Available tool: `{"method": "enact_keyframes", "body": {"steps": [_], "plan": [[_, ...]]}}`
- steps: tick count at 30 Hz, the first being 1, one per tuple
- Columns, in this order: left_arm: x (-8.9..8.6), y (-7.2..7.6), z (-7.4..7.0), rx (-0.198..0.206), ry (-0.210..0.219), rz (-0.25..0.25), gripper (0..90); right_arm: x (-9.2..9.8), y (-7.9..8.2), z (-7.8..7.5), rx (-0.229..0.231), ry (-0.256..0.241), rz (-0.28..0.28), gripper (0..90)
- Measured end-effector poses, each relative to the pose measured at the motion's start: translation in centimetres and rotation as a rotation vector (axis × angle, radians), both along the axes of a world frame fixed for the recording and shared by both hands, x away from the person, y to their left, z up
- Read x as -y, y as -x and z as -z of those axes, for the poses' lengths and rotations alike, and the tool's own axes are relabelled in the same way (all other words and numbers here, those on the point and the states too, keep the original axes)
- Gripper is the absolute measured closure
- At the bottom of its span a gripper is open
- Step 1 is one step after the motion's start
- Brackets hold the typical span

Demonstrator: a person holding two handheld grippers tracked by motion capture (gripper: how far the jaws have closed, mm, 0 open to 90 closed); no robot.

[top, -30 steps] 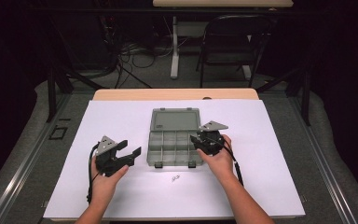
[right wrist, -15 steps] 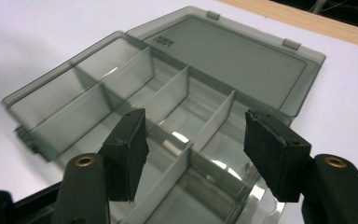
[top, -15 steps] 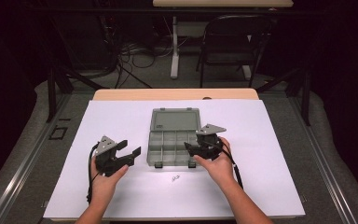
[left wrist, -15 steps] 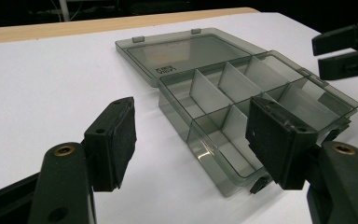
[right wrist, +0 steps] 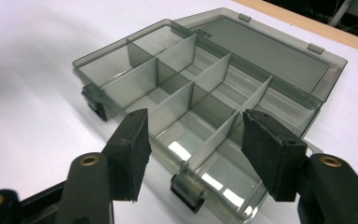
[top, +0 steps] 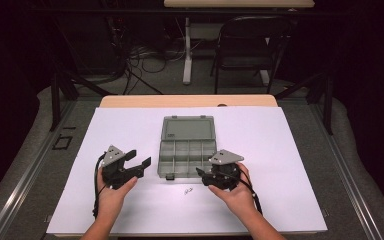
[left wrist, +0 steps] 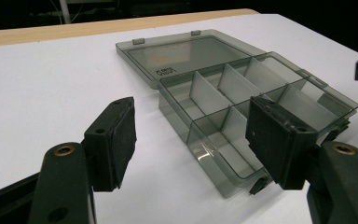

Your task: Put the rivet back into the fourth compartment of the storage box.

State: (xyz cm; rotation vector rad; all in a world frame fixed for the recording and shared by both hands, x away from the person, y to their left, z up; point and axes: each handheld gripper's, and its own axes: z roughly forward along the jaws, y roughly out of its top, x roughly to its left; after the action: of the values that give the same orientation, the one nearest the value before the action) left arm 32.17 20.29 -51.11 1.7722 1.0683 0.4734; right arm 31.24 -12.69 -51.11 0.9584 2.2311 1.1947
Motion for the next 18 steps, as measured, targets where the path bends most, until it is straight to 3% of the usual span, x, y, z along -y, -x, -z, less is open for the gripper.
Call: {"method": "enact_keyframes", "body": {"steps": [8, 13, 18], "plan": [[0.0, 0.0, -0.1, 0.009, 0.004, 0.0, 33.4, 0.8, 2.2, 1.3, 0.001, -0.016, 0.005, 44.5], [0.0, 0.1, -0.2, 0.009, 0.003, 0.001, 33.4, 1.1, 2.3, 2.2, -0.02, -0.03, 0.02, 46.9], [0.1, 0.0, -0.1, 0.008, 0.003, 0.003, 33.5, 0.8, 2.6, 2.3, -0.032, -0.03, 0.01, 55.3]]}}
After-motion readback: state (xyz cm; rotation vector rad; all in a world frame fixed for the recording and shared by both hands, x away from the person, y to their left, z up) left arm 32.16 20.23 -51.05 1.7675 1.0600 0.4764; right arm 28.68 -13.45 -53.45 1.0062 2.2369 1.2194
